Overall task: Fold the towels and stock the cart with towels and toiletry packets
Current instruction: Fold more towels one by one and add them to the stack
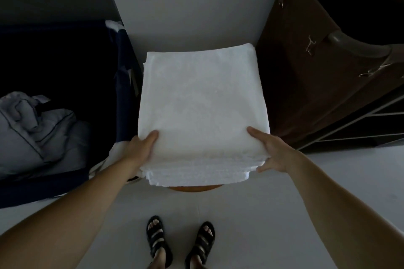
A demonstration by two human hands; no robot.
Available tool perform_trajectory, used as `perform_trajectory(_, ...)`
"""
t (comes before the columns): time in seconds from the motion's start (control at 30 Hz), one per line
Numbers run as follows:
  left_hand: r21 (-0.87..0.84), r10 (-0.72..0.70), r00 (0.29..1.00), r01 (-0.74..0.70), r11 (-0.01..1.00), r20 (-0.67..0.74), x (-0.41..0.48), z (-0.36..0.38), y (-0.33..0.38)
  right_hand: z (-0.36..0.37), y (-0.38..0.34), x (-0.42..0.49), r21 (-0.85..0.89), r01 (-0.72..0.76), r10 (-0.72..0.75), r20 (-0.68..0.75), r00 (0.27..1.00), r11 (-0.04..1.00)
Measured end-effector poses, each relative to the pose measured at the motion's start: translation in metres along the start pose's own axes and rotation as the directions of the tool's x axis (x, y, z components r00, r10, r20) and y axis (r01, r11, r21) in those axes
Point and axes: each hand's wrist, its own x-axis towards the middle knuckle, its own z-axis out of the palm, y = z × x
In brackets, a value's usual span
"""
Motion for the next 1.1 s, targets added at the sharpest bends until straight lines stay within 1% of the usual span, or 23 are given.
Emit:
perform_trajectory(0.07,-0.187,-0.091,0.995,0.098,0.977,0.044,-0.002,-0.003,-0.006,-0.001,0.003,0.005,0.037,-0.016,0.013,0.081,0.997,0.999)
perform_trajectory(0.13,-0.302,-0.122,0.983,0.160,0.940,0.139,-0.001,-0.001,-0.007,-0.003,0.008,0.010,0.068,-0.026,0.016,0.148,0.989,0.997)
perform_trajectory(0.2,-0.321,-0.146,0.965,0.212,0.923,0.219,-0.001,0.001,-0.008,-0.007,0.013,0.019,0.108,-0.032,0.011,0.184,0.983,0.994)
perform_trajectory(0.23,-0.301,-0.132,0.960,0.206,0.931,0.248,0.000,0.001,-0.011,-0.009,0.015,0.022,0.133,-0.037,0.010,0.200,0.980,0.990)
perform_trajectory(0.33,-0.395,-0.143,0.943,0.260,0.881,0.301,0.005,0.005,-0.017,-0.010,0.023,0.033,0.162,-0.050,0.014,0.218,0.976,0.986)
perform_trajectory(0.37,-0.351,-0.115,0.942,0.229,0.908,0.317,0.004,0.006,-0.019,-0.010,0.026,0.036,0.158,-0.043,0.010,0.205,0.979,0.987)
perform_trajectory(0.4,-0.277,-0.061,0.941,0.160,0.948,0.333,0.003,0.006,-0.020,-0.010,0.029,0.038,0.159,-0.039,0.008,0.192,0.981,0.986)
perform_trajectory(0.43,-0.254,-0.054,0.936,0.149,0.956,0.347,0.003,0.005,-0.018,-0.010,0.030,0.041,0.168,-0.037,0.006,0.180,0.984,0.985)
perform_trajectory(0.5,-0.333,-0.153,0.933,0.265,0.905,0.327,0.009,0.002,-0.018,-0.010,0.027,0.042,0.160,-0.024,-0.002,0.160,0.987,0.987)
perform_trajectory(0.57,-0.338,-0.156,0.935,0.265,0.903,0.318,0.014,-0.001,-0.016,-0.010,0.017,0.035,0.096,0.006,-0.019,0.136,0.990,0.995)
perform_trajectory(0.63,-0.324,-0.161,0.926,0.276,0.905,0.341,0.012,-0.006,-0.013,-0.012,0.007,0.028,0.062,0.015,-0.022,0.116,0.993,0.998)
perform_trajectory(0.7,-0.302,-0.174,0.920,0.287,0.909,0.350,0.011,-0.012,-0.007,-0.014,-0.002,0.021,0.045,0.017,-0.022,0.128,0.991,0.999)
perform_trajectory(0.8,-0.308,-0.131,0.911,0.264,0.914,0.392,0.014,-0.019,0.000,-0.016,-0.009,0.020,0.060,-0.005,-0.005,0.166,0.986,0.998)
perform_trajectory(0.9,-0.345,-0.109,0.895,0.276,0.897,0.433,0.020,-0.014,-0.004,-0.020,-0.001,0.031,0.091,-0.081,0.065,0.174,0.983,0.993)
perform_trajectory(0.93,-0.358,-0.118,0.893,0.291,0.887,0.434,0.024,-0.012,-0.008,-0.022,0.004,0.035,0.101,-0.104,0.084,0.185,0.979,0.989)
perform_trajectory(1.0,-0.372,-0.111,0.909,0.272,0.887,0.401,0.027,-0.008,-0.016,-0.023,0.010,0.044,0.110,-0.120,0.097,0.199,0.975,0.987)
perform_trajectory(1.07,-0.372,-0.104,0.896,0.282,0.884,0.432,0.032,-0.005,-0.029,-0.024,0.015,0.051,0.121,-0.126,0.101,0.196,0.975,0.985)
perform_trajectory(1.1,-0.389,-0.091,0.908,0.263,0.883,0.408,0.034,-0.005,-0.034,-0.024,0.017,0.053,0.128,-0.126,0.098,0.206,0.974,0.984)
